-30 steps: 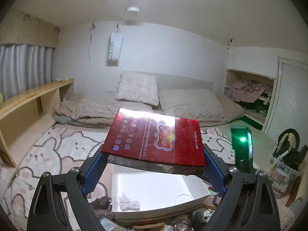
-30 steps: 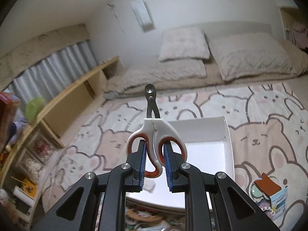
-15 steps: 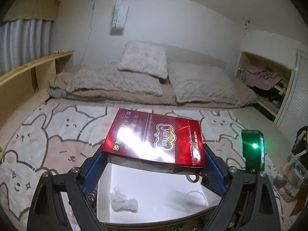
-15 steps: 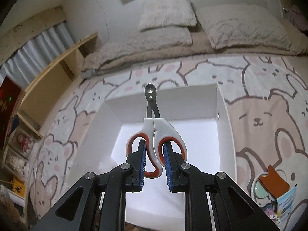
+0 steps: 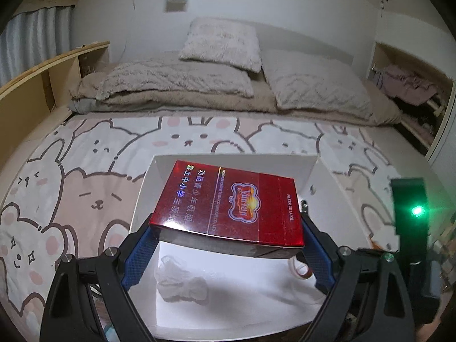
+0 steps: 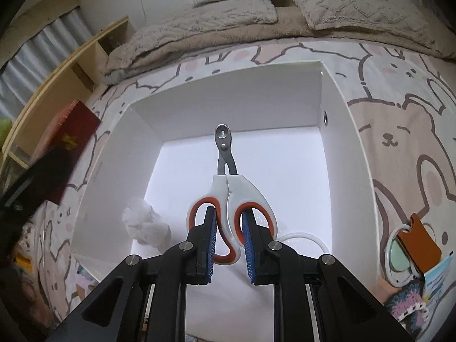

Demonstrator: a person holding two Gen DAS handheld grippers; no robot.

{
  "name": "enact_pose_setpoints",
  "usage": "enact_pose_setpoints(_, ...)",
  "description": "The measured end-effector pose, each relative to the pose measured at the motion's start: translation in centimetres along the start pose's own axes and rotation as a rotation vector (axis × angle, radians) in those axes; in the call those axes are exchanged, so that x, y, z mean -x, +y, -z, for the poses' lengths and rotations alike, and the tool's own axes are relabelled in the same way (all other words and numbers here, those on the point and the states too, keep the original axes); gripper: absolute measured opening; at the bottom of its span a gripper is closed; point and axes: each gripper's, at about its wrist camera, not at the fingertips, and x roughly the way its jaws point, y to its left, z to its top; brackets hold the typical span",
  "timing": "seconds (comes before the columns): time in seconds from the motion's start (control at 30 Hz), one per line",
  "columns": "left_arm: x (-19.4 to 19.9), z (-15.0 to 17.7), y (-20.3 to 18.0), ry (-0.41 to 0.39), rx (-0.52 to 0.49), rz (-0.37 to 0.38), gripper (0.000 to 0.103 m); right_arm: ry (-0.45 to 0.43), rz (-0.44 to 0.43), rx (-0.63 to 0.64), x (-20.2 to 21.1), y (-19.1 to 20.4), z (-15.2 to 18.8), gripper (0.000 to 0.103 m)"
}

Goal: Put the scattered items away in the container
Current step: 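Open the right gripper to drop the scissors into the white box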

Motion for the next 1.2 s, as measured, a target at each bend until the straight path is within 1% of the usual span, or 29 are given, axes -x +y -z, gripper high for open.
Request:
enact_pose_setpoints(0.07,-0.7,0.3,0.6,0.026,0.017,0.004,0.093,0.006,0.019,0.010,-0.2,0.2,0.1,0.018)
enact_pose_setpoints(0.13,-1.5,0.4,1.2,0.061,0.049,0.026,0.093,0.011,0.061,0.027,-0.5,0.3,0.2,0.018)
enact_pose_setpoints(0.2,-2.0,0.6,1.5,0.087,0.070,0.032,0.093,0.027,0.068,0.022,-0.9,0.0,0.3,0.018)
enact_pose_setpoints(0.3,-2.4,0.9,1.5,0.106,0.059,0.012,0.093,0.046,0.063,0.002,-1.3,-0.6,0.2,0.018)
enact_pose_setpoints(0.37,-2.7,1.0,1.5,0.117,0.048,0.006,0.093,0.037,0.071,0.010,-1.1,-0.8,0.2,0.018)
enact_pose_setpoints(0.57,-3.1,1.0,1.3,0.147,0.044,0.014,0.093,0.013,0.030,-0.012,-0.1,-1.2,0.3,0.019)
enact_pose_setpoints(0.77,-4.1,1.1,0.8,0.197,0.032,0.005,0.093,0.003,-0.018,-0.026,0.8,-0.9,1.2,0.019)
enact_pose_setpoints(0.87,-4.5,1.4,0.5,0.216,0.011,-0.015,0.093,0.009,-0.016,0.004,0.9,-0.3,1.5,0.019)
enact_pose_setpoints(1.07,-5.5,1.5,0.1,0.240,0.005,-0.035,0.093,0.010,-0.017,0.047,1.3,0.4,2.2,0.019)
enact_pose_setpoints(1.2,-6.2,1.1,0.6,0.243,0.051,-0.034,0.093,0.009,-0.022,0.055,1.5,0.3,2.4,0.019)
